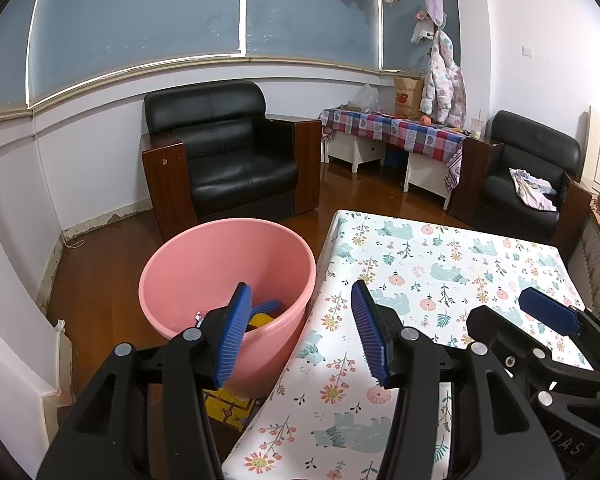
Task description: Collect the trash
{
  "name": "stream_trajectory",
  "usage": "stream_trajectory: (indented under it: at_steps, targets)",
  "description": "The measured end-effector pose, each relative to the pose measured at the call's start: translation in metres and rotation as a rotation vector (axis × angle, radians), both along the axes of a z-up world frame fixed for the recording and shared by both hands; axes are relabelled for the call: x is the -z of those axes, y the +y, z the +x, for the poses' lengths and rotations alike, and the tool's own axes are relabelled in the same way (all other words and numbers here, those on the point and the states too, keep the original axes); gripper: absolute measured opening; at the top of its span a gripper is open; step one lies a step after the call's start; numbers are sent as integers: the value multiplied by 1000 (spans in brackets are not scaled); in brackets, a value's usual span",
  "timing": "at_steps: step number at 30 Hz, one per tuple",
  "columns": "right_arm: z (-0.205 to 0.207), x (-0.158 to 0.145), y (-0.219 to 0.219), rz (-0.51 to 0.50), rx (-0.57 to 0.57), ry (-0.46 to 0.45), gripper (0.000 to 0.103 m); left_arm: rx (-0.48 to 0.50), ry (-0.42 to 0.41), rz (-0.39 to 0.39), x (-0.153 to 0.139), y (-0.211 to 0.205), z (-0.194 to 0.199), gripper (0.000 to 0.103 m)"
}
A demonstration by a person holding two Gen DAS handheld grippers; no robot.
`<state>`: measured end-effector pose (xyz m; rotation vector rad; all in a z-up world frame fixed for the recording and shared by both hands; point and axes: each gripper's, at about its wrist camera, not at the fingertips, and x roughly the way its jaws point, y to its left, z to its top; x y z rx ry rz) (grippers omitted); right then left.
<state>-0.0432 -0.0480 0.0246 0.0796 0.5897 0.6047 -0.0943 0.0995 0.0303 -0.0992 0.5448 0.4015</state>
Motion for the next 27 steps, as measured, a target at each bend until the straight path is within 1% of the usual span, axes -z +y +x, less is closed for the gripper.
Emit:
stream_trajectory:
  at_steps: [7,12,21,27]
  targets:
    - [0,0,0,0,-1,1,72,6,7,5,0,1,2,52]
    - [2,8,1,-1,-4,11,72,14,15,3,2,5,9,52]
    - [17,16,-2,0,4,37,72,19,34,6,5,9,28,52]
    - [31,15,-6,-4,29,49,72,50,49,11,5,5,44,52]
